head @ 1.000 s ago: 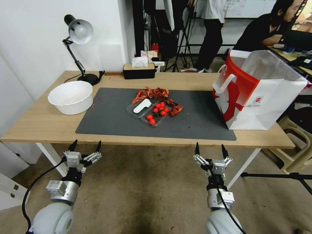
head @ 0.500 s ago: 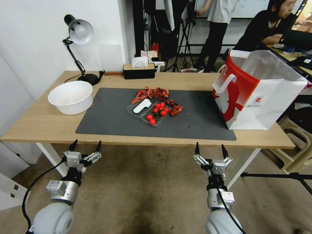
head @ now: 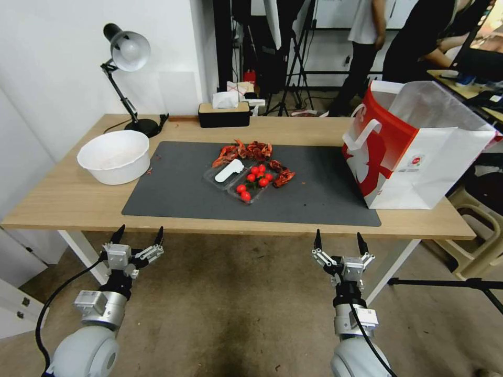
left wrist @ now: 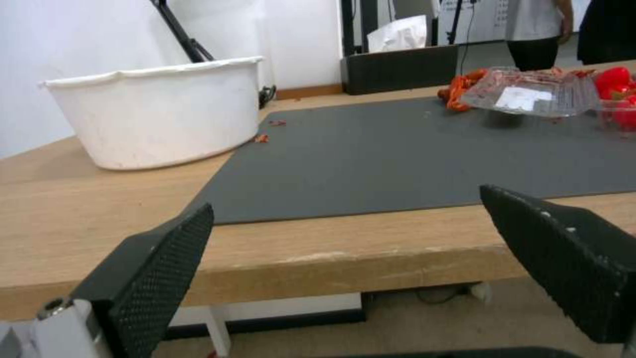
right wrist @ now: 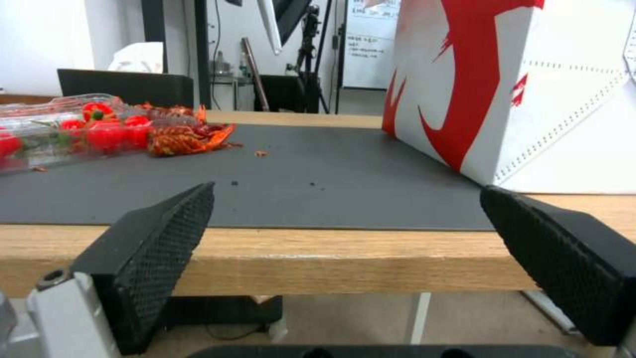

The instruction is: Pick up the trash from the table and place it into the takeout bag.

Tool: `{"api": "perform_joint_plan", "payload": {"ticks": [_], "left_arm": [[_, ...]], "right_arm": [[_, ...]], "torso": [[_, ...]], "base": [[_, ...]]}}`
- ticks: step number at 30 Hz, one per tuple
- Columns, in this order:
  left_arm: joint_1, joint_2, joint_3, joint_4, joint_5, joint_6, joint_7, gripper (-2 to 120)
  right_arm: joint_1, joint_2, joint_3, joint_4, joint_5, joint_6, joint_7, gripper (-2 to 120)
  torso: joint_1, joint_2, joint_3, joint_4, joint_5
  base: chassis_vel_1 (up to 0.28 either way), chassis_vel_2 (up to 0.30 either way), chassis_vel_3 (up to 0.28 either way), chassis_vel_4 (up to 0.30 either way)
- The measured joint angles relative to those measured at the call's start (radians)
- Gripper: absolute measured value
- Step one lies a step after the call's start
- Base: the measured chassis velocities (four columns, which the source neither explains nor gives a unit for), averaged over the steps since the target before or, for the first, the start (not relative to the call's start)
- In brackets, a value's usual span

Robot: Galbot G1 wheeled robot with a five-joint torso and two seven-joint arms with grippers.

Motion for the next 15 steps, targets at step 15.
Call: {"api": "perform_joint_plan", "payload": {"ticks": [15], "left_arm": [[0.000,0.000,0.000,0.000,0.000,0.001,0.000,100]], "right_arm": [[0.000,0.000,0.000,0.000,0.000,0.000,0.000,100]], "torso": [[0.000,0.000,0.000,0.0000,0.0000]], "base": [[0.000,0.000,0.000,0.000]]}}
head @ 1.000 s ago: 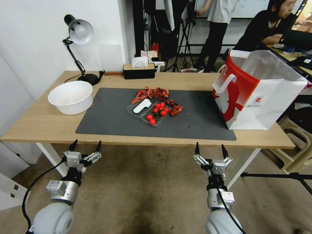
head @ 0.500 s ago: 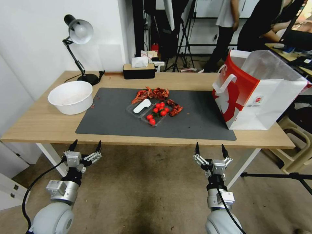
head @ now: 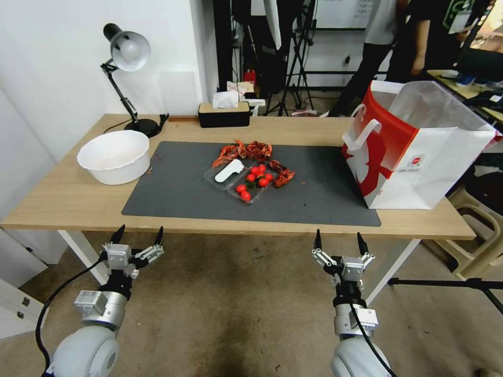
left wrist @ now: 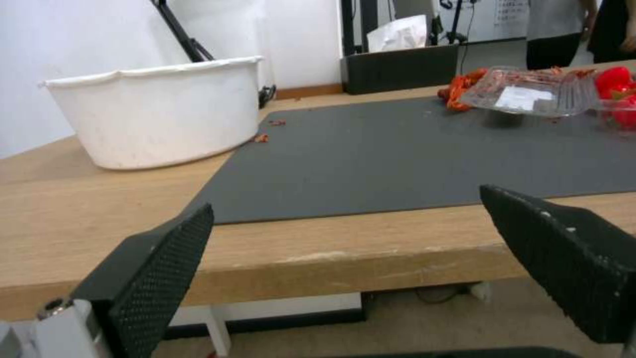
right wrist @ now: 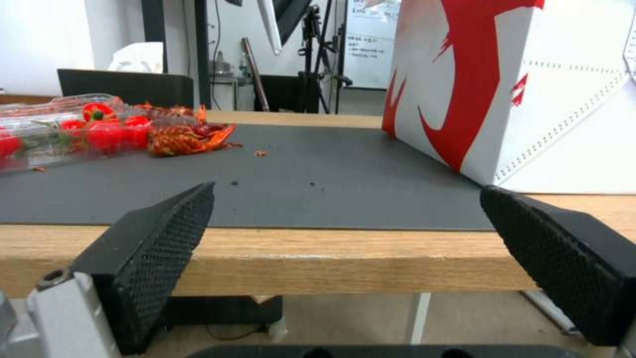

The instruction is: Pick up the trash from the table and place it into the takeout bag.

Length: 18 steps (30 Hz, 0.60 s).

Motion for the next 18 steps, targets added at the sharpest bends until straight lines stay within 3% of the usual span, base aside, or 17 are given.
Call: {"api": "perform_joint_plan", "payload": {"ticks": [18], "left_arm": [[0.000,0.000,0.000,0.000,0.000,0.000,0.000,100]], "right_arm": [[0.000,0.000,0.000,0.000,0.000,0.000,0.000,100]], "torso": [[0.000,0.000,0.000,0.0000,0.0000]], "base": [[0.000,0.000,0.000,0.000]]}}
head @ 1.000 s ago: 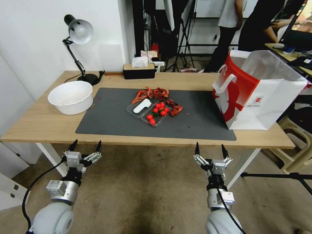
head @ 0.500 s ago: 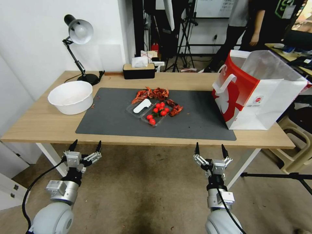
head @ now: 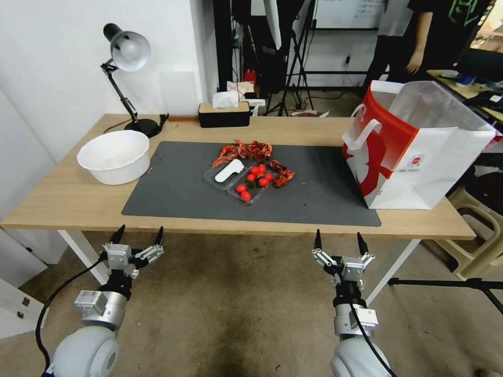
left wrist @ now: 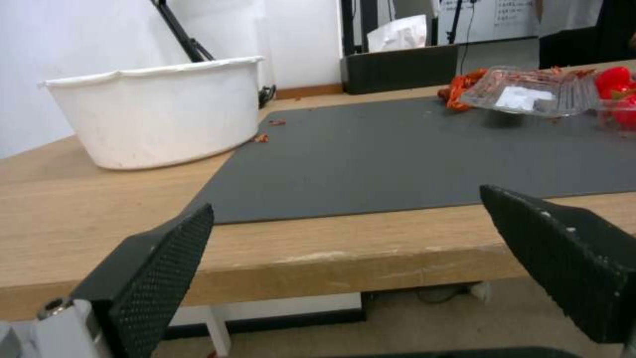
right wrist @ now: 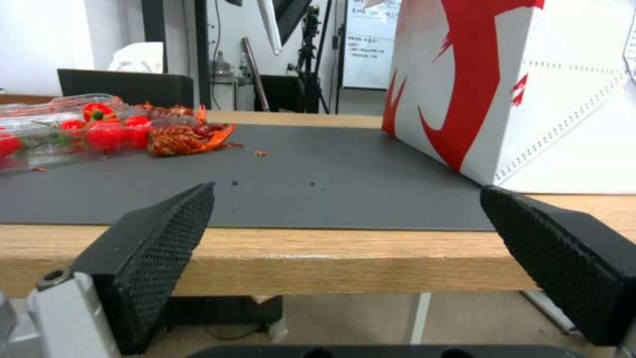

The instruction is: Pick up the trash from the table and place it into the takeout bag.

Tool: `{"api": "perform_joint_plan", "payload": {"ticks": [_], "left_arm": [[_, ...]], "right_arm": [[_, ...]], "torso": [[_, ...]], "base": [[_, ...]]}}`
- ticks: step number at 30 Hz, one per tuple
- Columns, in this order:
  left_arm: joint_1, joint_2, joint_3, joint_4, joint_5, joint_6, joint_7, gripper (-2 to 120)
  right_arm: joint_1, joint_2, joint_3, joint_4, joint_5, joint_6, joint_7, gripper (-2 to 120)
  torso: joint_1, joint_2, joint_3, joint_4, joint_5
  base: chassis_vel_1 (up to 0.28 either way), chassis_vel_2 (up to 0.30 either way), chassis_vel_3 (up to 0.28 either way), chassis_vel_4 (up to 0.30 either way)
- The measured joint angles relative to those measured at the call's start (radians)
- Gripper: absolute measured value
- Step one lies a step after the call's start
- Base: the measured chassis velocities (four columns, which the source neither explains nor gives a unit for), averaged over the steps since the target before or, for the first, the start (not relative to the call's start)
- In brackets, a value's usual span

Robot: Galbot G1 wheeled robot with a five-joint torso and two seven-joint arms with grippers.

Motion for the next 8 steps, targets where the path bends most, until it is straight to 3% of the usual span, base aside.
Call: {"api": "perform_joint_plan", "payload": {"ticks": [8], "left_arm": [[0.000,0.000,0.000,0.000,0.000,0.000,0.000,100]], "right_arm": [[0.000,0.000,0.000,0.000,0.000,0.000,0.000,100]], "torso": [[0.000,0.000,0.000,0.0000,0.0000]], "base": [[0.000,0.000,0.000,0.000]]}}
